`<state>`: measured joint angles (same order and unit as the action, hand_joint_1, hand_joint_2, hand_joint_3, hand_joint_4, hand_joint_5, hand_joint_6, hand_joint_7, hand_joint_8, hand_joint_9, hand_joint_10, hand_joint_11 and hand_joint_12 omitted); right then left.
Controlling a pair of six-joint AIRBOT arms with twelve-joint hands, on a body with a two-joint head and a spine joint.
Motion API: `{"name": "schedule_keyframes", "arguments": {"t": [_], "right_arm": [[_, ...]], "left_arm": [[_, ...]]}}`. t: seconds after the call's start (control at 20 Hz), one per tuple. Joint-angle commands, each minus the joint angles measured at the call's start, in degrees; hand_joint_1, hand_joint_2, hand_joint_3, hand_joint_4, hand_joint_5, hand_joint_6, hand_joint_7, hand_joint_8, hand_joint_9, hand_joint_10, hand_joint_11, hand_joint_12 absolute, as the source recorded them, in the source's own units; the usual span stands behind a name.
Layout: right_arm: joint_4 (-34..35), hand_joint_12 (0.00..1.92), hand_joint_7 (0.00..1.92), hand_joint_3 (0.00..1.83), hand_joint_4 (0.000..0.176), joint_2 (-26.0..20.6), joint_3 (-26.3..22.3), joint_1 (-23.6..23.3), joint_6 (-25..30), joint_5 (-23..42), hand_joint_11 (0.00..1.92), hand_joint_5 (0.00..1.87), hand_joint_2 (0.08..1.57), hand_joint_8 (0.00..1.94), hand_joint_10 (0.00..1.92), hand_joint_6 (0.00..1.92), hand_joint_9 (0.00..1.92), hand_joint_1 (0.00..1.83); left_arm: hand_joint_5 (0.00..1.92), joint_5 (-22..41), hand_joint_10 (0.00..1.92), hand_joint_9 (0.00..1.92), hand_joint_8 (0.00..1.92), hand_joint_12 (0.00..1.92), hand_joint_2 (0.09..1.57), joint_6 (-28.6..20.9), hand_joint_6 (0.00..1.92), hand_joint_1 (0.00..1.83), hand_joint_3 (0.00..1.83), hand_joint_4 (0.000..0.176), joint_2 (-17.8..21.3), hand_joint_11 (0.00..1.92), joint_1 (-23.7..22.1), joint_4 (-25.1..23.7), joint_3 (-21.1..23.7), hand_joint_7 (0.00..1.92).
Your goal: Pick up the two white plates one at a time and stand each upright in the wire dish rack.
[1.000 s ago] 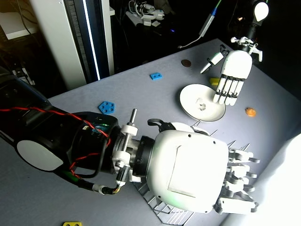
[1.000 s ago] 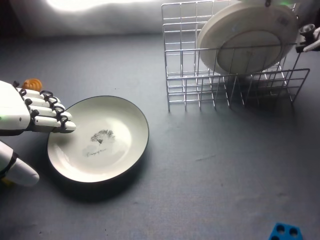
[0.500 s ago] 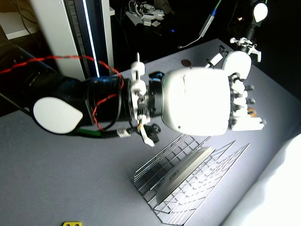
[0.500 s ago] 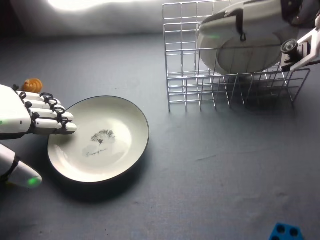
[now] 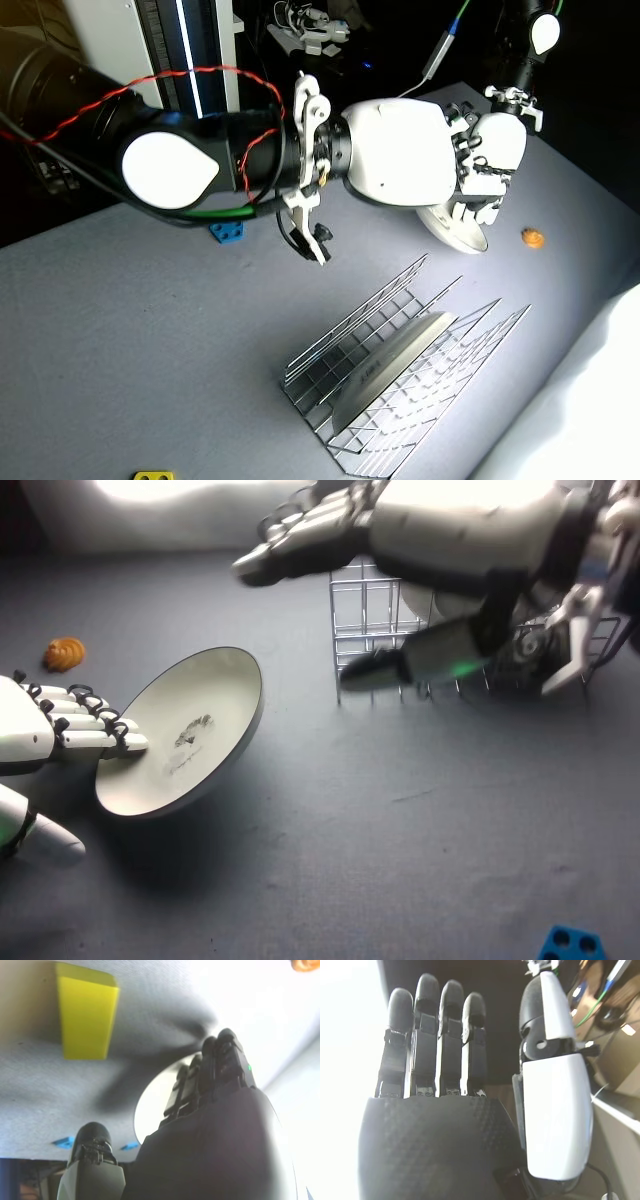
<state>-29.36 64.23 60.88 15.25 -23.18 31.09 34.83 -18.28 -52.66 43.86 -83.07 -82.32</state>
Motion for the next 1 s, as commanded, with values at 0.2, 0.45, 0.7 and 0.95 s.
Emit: {"name": "schedule_keyframes", "arguments": {"t": [0.2, 0.45, 0.7, 0.95], "right_arm": [[1.6, 0.1, 0.01, 0.0, 0.0, 3.3, -0.7, 1.6, -7.0, -2.3, 0.0, 0.01, 0.94, 0.0, 0.0, 0.0, 0.0, 1.17], [4.8, 0.0, 0.0, 0.0, 0.0, 7.6, 0.2, 4.1, -15.8, -5.0, 0.0, 0.0, 0.9, 0.0, 0.0, 0.0, 0.0, 1.16], [8.5, 0.02, 0.0, 0.0, 0.0, 13.1, 4.3, 3.5, -17.4, -5.8, 0.03, 0.0, 0.87, 0.0, 0.0, 0.0, 0.0, 1.28], [8.5, 0.44, 0.0, 0.0, 0.0, 18.2, 8.4, 4.1, -22.0, -6.6, 0.0, 0.0, 0.88, 0.0, 0.0, 0.0, 0.0, 1.24]], "left_arm": [[0.0, 1.8, 0.0, 0.0, 0.0, 0.0, 1.06, 0.0, 0.0, 0.0, 0.0, 0.0, -1.1, 0.0, 0.9, -3.1, 0.2, 0.0], [0.0, 1.8, 0.0, 0.0, 0.0, 0.0, 1.06, 0.0, 0.0, 0.0, 0.0, 0.0, -1.2, 0.0, 0.9, -3.1, 0.2, 0.0], [0.01, 1.8, 0.0, 0.0, 0.0, 0.0, 1.07, 0.0, 0.0, 0.0, 0.0, 0.0, -1.4, 0.0, 0.9, -3.1, 0.1, 0.0], [0.0, 1.8, 0.0, 0.0, 0.0, 0.0, 1.07, 0.0, 0.0, 0.0, 0.0, 0.0, -1.5, 0.0, 0.9, -3.1, -0.2, 0.0]]}}
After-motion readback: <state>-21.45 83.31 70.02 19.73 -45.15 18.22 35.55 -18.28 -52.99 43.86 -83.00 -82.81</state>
